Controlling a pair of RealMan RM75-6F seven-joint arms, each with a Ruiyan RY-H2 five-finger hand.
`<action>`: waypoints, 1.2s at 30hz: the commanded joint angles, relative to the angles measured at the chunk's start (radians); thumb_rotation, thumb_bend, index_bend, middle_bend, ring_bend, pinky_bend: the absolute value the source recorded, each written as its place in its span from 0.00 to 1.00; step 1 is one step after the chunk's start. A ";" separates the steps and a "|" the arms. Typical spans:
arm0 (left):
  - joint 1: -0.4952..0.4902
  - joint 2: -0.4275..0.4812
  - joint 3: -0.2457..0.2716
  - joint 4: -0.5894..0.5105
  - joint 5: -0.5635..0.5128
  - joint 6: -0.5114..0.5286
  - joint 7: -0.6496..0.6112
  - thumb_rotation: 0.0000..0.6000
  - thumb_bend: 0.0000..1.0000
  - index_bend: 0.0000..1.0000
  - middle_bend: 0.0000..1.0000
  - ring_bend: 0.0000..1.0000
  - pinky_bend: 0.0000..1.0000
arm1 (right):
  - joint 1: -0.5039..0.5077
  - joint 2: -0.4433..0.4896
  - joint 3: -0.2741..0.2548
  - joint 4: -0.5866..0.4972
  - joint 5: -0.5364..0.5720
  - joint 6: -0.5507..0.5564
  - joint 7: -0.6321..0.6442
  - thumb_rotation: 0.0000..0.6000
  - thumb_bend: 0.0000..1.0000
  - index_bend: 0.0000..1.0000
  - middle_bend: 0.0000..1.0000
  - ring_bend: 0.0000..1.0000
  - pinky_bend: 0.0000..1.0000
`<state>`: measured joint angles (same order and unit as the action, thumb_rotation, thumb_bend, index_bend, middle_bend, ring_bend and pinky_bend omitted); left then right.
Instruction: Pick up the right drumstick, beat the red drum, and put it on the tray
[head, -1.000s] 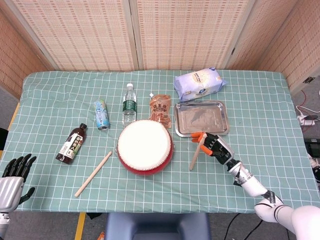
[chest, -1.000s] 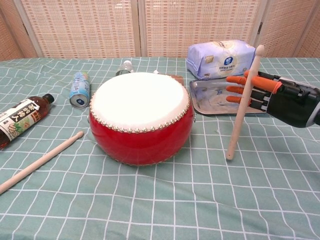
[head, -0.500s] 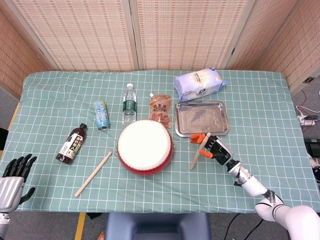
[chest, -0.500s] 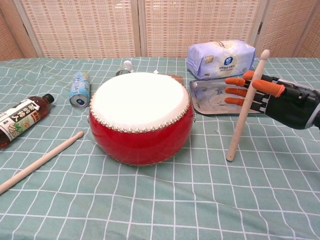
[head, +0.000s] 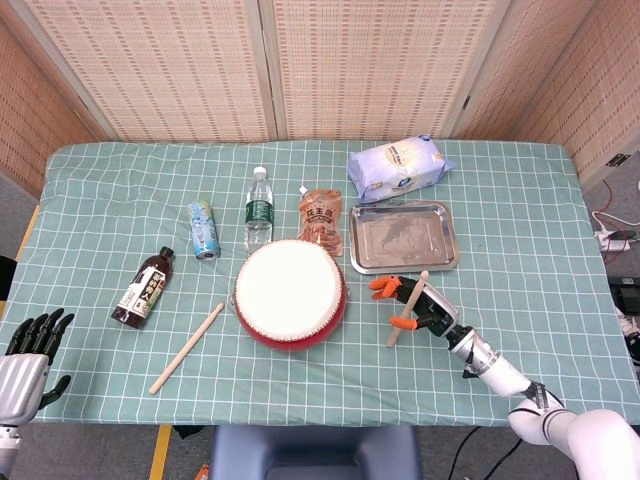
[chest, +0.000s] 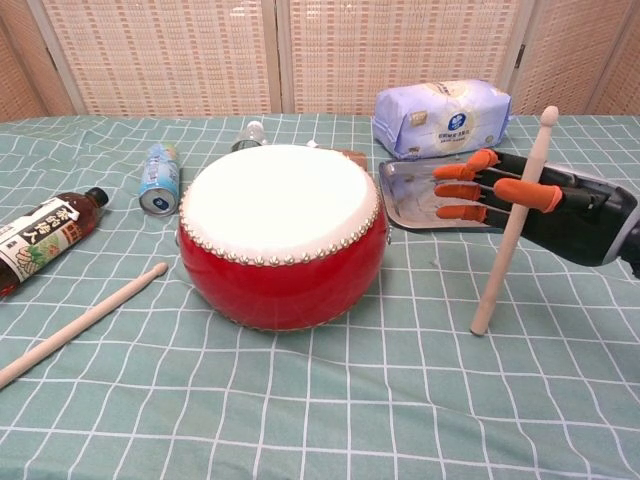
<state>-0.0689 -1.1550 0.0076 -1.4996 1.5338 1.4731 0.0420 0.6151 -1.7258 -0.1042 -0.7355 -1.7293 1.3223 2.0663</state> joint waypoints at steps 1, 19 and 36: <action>0.001 -0.001 0.000 0.002 0.000 0.001 -0.002 1.00 0.23 0.04 0.00 0.00 0.03 | 0.003 0.008 -0.009 -0.032 0.000 -0.009 -0.034 1.00 0.16 0.50 0.32 0.27 0.29; 0.003 -0.008 0.004 0.019 -0.001 -0.002 -0.015 1.00 0.22 0.04 0.00 0.00 0.03 | 0.001 -0.020 -0.066 -0.056 -0.005 -0.076 -0.146 1.00 0.16 0.66 0.47 0.42 0.43; 0.003 -0.013 0.004 0.027 -0.003 -0.007 -0.020 1.00 0.22 0.04 0.00 0.00 0.03 | 0.008 -0.055 -0.094 -0.027 -0.009 -0.122 -0.214 1.00 0.16 0.86 0.60 0.53 0.49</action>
<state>-0.0659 -1.1684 0.0121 -1.4728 1.5306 1.4661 0.0220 0.6227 -1.7795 -0.1976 -0.7639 -1.7389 1.2020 1.8546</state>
